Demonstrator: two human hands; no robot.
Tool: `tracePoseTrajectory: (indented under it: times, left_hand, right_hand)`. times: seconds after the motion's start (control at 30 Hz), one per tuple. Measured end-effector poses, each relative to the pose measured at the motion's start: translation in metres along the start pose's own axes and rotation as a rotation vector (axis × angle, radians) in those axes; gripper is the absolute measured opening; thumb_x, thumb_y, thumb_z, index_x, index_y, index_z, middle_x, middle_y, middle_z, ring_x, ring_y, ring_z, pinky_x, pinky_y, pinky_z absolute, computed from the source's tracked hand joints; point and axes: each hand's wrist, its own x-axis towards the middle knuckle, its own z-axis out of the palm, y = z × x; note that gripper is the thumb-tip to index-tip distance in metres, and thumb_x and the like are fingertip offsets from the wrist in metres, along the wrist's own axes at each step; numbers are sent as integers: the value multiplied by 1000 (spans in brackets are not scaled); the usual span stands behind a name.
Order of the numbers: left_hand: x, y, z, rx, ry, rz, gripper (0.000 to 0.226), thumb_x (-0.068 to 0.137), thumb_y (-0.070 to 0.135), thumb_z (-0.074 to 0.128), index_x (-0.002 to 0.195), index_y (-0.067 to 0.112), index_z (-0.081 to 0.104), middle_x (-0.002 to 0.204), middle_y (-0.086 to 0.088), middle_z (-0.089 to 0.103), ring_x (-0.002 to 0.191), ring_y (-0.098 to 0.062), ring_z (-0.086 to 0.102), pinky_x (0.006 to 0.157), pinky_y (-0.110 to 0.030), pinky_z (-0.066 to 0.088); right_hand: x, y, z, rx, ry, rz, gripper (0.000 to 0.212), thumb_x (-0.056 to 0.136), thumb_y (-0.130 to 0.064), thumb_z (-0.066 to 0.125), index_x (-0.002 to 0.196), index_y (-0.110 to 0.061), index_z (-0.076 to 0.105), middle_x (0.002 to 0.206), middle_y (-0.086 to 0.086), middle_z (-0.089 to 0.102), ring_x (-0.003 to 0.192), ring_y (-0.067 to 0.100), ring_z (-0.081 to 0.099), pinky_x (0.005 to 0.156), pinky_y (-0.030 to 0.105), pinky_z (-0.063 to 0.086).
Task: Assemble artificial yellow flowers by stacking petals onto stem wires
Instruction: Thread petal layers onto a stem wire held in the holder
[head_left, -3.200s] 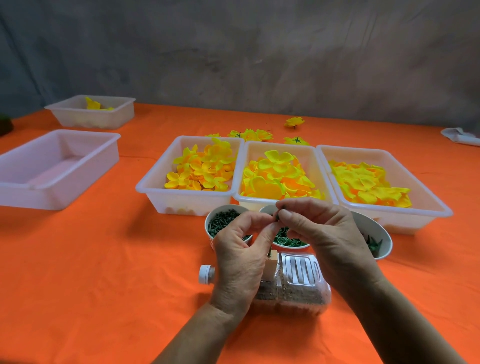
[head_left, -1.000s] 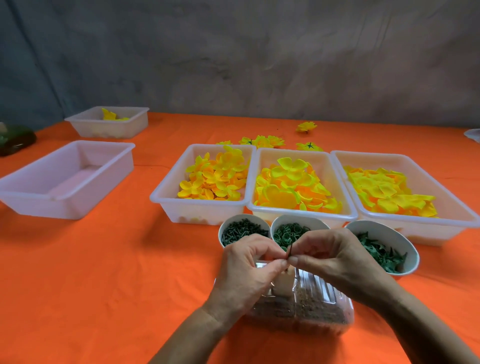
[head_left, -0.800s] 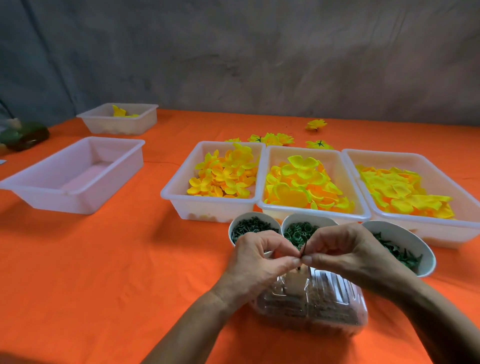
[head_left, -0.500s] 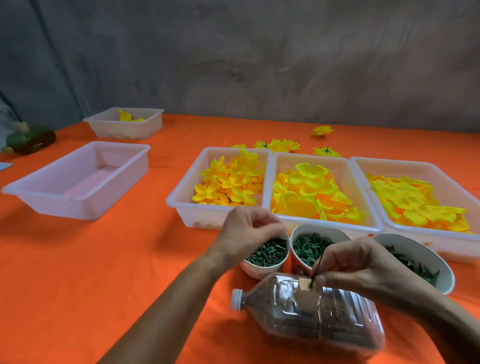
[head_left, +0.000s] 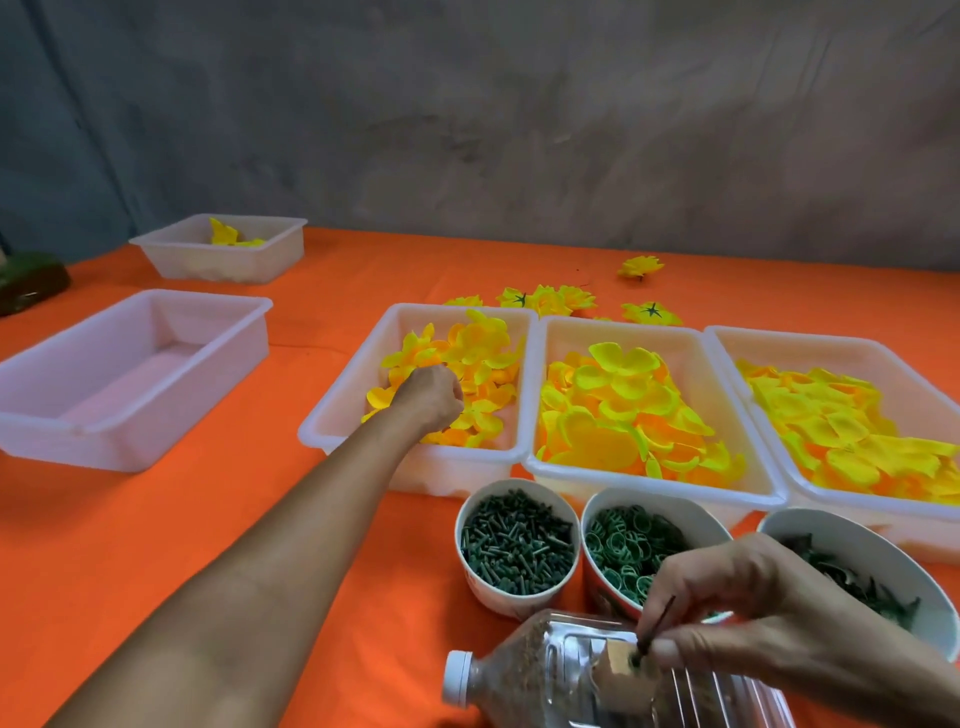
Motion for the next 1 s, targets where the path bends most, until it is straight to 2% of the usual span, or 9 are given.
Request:
tracePoseTrajectory:
  times: [0.13,0.2,0.3,0.53,0.67,0.77,0.87,0.93,1.0]
  left_hand:
    - [9,5,9,84,-37,-30,18,83,6,58,97,6,69,100,-14,68,92,-30,64,69,-34,50]
    - [7,9,12,142,-20,-60,9,80,10,64,86,5,63,97,-13,66,92,-30,63,63,-33,47]
    - [5,14,14,201,-19,-77,19,79,16,71,79,9,53,97,-12,62,93,-30,62,60,-33,43]
    - [6,15,18,306,-118,-10,26,83,8,63,109,8,64,114,-12,62,104,-29,60,74,-34,49]
    - [8,15,19,251,-179,27,25,84,25,68,100,6,68,102,-10,66,98,-29,62,78,-37,51]
    - [6,17,17,271,-212,65,27,81,31,71,91,7,66,86,-8,61,92,-28,62,74,-36,50]
    - [2,21,17,318,-228,81,23,80,24,69,68,9,57,67,-10,49,72,-29,55,61,-34,44]
    - [-1,22,16,339,-206,86,21,79,16,66,64,5,55,77,-25,55,79,-36,59,65,-42,49]
    - [-2,20,14,335,-172,88,25,80,14,65,61,4,52,75,-23,55,82,-37,59,68,-43,49]
  right_hand:
    - [0,2,1,46,13,8,20,75,-40,77,81,-20,76,78,5,74,75,15,68,70,27,52]
    - [-1,3,3,95,19,18,23,74,-38,78,82,-16,76,78,8,73,74,13,66,69,24,50]
    - [-3,4,4,130,29,18,24,74,-35,79,82,-12,76,77,10,73,73,13,65,68,24,49]
    - [-5,6,6,228,49,32,12,72,-18,80,78,-8,76,75,12,71,72,15,64,65,24,48]
    - [-4,8,4,241,71,37,14,71,-19,80,78,-7,76,73,13,70,70,17,63,64,26,47]
    - [-2,8,3,287,70,53,22,69,-25,82,79,-7,76,73,12,70,69,17,61,62,26,46]
    - [0,11,4,307,88,65,38,63,-38,86,81,-6,75,72,15,69,68,21,59,61,29,46]
    - [0,12,4,316,94,61,44,60,-42,86,81,-6,76,73,17,70,68,22,60,62,31,47]
    - [0,12,4,315,96,56,46,58,-45,87,81,-6,76,73,18,70,67,23,61,62,32,48]
